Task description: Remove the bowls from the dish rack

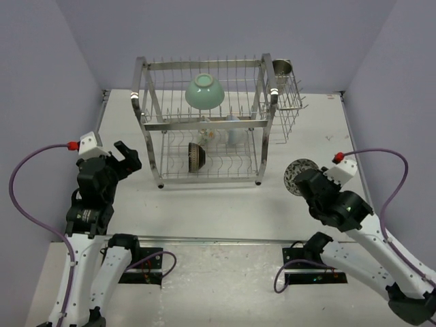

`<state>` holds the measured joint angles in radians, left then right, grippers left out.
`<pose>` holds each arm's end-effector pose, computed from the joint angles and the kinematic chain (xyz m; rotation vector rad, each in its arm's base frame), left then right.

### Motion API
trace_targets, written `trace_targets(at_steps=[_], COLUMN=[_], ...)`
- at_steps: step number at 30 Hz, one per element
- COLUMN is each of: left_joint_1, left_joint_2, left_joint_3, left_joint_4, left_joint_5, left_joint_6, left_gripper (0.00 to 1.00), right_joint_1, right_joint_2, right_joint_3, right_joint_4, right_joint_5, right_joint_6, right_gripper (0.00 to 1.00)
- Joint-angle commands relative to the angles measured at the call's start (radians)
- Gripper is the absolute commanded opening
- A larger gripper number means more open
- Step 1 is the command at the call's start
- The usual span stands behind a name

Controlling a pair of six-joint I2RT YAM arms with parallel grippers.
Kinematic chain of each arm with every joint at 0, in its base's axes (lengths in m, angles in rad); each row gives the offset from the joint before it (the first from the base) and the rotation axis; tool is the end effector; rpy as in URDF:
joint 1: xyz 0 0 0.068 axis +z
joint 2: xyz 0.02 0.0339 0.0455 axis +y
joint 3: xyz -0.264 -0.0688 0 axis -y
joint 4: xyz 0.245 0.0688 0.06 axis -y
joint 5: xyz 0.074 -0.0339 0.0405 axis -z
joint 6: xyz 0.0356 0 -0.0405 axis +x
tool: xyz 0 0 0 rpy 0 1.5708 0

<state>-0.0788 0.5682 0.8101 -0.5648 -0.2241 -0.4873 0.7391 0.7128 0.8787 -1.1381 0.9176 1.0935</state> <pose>0.1243 -0.0019 0.3380 -0.5313 1.8129 -0.1751 0.0973 0.0504 0.3068 0.6771 1.9867 -0.1160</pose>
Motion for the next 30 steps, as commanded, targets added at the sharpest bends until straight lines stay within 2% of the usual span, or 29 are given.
trace_targets(at_steps=[1,6,10,16,19,23,26,30], left_joint_1=[0.007,0.007,0.007,0.007,0.007,0.007,0.007,0.007], left_joint_2=[-0.010,-0.008,-0.007,0.012,0.016,0.016,0.016,0.013], left_joint_3=[0.047,0.055,0.041,0.032,0.041,0.037,0.018,0.000], left_joint_4=[-0.006,-0.010,0.005,0.019,0.019,0.032,0.043,0.049], left_joint_5=[-0.011,-0.009,0.019,0.009,0.005,0.026,0.039,0.045], left_joint_6=[0.007,0.015,0.007,0.004,0.000,-0.016,-0.014,-0.013], left_gripper=[1.00,1.00,1.00,1.00,1.00,1.00,1.00,1.00], right_joint_1=[-0.181,-0.409,-0.555,-0.901,-0.993,-1.021,-1.079,-1.097], right_joint_2=[-0.062,-0.012,0.086,0.287,0.378,0.539,0.631,0.749], right_joint_3=[-0.032,-0.018,0.013,0.071,0.071,0.149,0.145,0.210], right_joint_4=[0.303,0.492,0.555,0.637,0.713,0.750,0.820,0.848], right_joint_5=[-0.158,-0.341,-0.440,-0.663,-0.758,-0.760,-0.862,-0.893], right_joint_6=[-0.338,-0.543,-0.586,-0.540,-0.465,-0.426,-0.347,-0.277], right_gripper=[0.00,0.00,0.00,0.00,0.00,0.00,0.00,0.00])
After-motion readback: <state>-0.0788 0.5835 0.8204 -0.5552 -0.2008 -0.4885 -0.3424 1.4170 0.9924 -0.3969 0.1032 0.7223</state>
